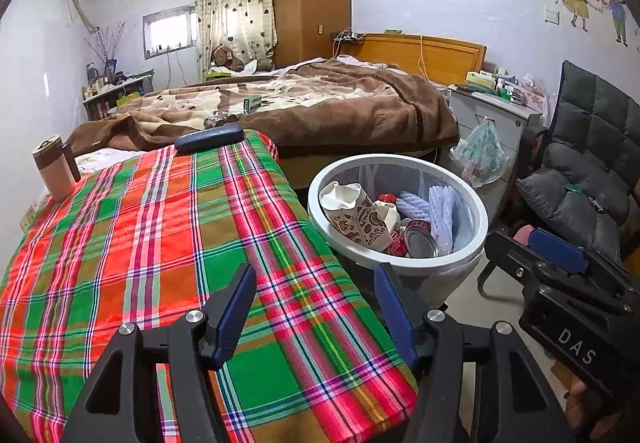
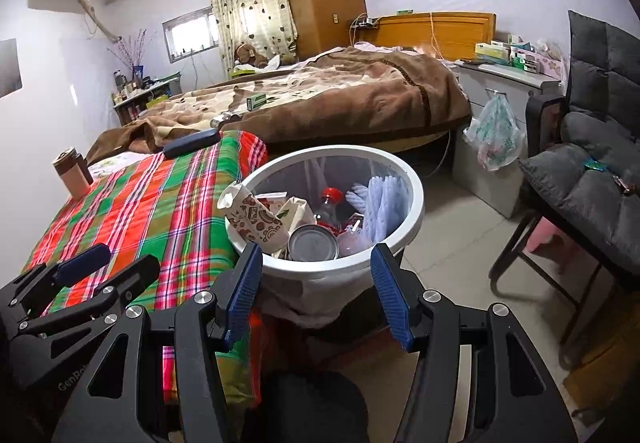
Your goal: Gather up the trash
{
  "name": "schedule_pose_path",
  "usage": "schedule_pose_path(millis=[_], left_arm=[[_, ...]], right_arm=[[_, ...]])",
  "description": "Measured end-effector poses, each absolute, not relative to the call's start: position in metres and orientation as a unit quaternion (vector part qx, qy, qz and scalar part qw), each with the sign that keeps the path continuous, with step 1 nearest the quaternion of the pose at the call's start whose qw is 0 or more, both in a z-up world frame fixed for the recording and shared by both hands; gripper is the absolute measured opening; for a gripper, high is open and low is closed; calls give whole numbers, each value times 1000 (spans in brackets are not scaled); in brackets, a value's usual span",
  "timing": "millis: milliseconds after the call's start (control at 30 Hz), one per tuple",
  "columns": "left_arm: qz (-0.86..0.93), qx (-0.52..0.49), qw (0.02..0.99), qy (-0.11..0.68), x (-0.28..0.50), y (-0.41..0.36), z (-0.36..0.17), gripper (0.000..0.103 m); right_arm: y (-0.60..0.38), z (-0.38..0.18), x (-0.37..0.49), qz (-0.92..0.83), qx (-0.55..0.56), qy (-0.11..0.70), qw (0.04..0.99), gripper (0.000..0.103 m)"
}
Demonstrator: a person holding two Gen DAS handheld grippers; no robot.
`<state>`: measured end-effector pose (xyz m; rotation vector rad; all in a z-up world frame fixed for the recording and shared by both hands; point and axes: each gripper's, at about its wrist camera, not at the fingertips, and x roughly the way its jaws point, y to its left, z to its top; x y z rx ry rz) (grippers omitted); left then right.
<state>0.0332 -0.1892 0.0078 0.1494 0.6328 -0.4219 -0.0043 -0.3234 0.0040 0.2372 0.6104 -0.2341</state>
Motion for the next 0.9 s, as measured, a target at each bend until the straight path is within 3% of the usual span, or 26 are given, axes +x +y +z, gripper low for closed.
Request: schedule_pose_path(millis=[900], left_arm=[[-200, 68, 928, 307, 30, -185, 10, 61]], right_arm=[[-320, 10, -8, -115, 115, 296, 941, 58]])
